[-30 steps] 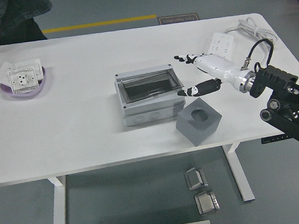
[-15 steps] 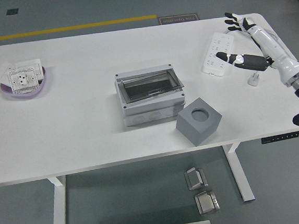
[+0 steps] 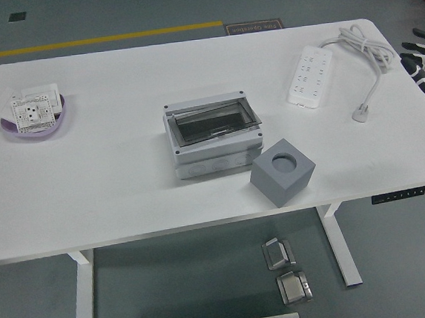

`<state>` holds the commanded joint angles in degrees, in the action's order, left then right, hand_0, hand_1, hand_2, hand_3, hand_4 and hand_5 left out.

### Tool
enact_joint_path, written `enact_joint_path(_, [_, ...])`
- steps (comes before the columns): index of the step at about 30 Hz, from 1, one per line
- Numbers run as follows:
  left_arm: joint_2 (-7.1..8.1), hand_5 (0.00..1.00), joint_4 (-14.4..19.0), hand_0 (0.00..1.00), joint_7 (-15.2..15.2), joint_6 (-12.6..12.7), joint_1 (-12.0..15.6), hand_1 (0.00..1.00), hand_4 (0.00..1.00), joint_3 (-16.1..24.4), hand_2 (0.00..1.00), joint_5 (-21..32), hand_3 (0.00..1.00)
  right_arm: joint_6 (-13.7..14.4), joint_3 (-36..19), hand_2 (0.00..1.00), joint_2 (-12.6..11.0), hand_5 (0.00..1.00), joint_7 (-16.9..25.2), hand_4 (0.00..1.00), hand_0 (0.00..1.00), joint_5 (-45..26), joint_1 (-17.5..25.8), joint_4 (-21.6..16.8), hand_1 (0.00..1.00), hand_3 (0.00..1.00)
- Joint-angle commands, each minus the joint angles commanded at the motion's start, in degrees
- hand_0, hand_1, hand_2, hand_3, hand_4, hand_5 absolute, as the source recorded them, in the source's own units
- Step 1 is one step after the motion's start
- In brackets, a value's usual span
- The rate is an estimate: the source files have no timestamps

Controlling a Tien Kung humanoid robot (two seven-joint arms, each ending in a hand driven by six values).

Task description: Pick up the cylinder from the cube,place it in the box,flap close box

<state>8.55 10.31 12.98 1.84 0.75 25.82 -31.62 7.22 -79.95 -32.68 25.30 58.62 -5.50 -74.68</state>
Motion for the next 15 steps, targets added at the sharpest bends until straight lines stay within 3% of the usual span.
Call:
enact_joint_path(6, [-0.52, 0.187, 0.0, 0.679, 0.52, -0.24, 0.47, 0.708, 0.499, 0.04, 0.549, 0.25, 0.651, -1.17, -0.1, 0.786, 0.32, 0.635, 0.9, 0.905, 0.837, -4.15, 0.64, 0.17, 0.756, 0.84])
enact_joint_path(15, [-0.46, 0.189, 0.0, 0.679, 0.5, -0.2, 0.59, 0.708, 0.506, -0.25, 0.549, 0.9, 0.652, -1.21, -0.35, 0.776, 0.72, 0.638, 1.38, 0.91, 0.825, -4.6, 0.66, 0.27, 0.746, 0.829])
